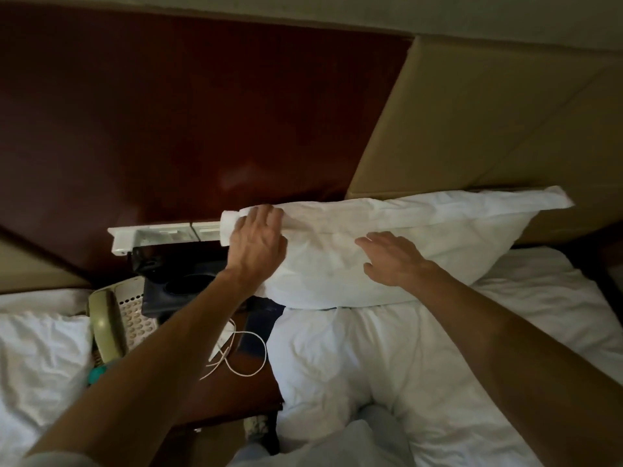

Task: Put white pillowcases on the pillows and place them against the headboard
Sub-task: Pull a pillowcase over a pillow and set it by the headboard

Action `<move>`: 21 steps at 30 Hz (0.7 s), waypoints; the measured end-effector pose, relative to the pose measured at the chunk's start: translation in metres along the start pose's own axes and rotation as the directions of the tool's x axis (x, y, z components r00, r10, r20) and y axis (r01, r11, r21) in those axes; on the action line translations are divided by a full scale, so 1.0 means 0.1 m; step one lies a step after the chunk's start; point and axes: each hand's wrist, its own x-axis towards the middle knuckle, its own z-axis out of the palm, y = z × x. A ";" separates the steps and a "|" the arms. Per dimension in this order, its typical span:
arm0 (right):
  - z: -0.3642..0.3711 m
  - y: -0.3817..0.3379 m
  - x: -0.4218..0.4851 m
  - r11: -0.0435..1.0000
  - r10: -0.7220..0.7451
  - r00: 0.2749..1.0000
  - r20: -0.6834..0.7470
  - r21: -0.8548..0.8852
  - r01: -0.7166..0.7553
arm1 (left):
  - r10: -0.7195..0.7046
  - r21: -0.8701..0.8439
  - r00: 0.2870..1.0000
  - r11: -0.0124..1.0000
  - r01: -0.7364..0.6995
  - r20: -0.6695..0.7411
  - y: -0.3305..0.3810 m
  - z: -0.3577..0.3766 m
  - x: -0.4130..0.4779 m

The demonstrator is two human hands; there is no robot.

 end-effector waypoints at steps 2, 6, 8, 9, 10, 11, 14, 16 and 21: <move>-0.04 0.12 -0.02 0.999 -0.028 0.999 -0.032 -0.018 0.027 | -0.085 -0.017 0.996 0.996 0.085 0.011 -0.08 0.01 0.08; -0.16 0.08 0.06 0.986 -0.162 0.983 -0.088 -0.058 0.157 | -0.305 -0.046 0.946 0.949 0.311 0.109 -0.48 0.07 0.14; -0.24 -0.06 0.14 0.972 -0.229 0.967 -0.107 -0.071 0.223 | -0.332 -0.075 0.922 0.933 0.352 0.198 -0.68 0.07 0.15; -0.27 -0.13 0.18 0.965 -0.258 0.959 -0.116 -0.077 0.250 | -0.336 -0.087 0.911 0.927 0.365 0.238 -0.76 0.06 0.15; -0.30 -0.20 0.22 0.958 -0.282 0.951 -0.125 -0.082 0.273 | -0.344 -0.100 0.901 0.919 0.381 0.265 -0.81 0.04 0.15; -0.33 -0.27 0.25 0.952 -0.302 0.944 -0.131 -0.086 0.292 | -0.355 -0.112 0.893 0.911 0.397 0.275 -0.85 0.02 0.16; -0.42 -0.42 0.36 0.936 -0.346 0.929 -0.128 -0.110 0.333 | -0.433 -0.077 0.877 0.887 0.456 0.209 -0.89 -0.04 0.16; -0.47 -0.52 0.43 0.934 -0.349 0.931 -0.110 -0.123 0.336 | -0.532 -0.068 0.834 0.836 0.544 0.145 -0.89 -0.08 0.11; -0.51 -0.68 0.54 0.957 -0.236 0.970 0.058 -0.157 0.242 | -0.730 -0.070 0.647 0.650 0.757 0.218 -0.99 -0.15 -0.04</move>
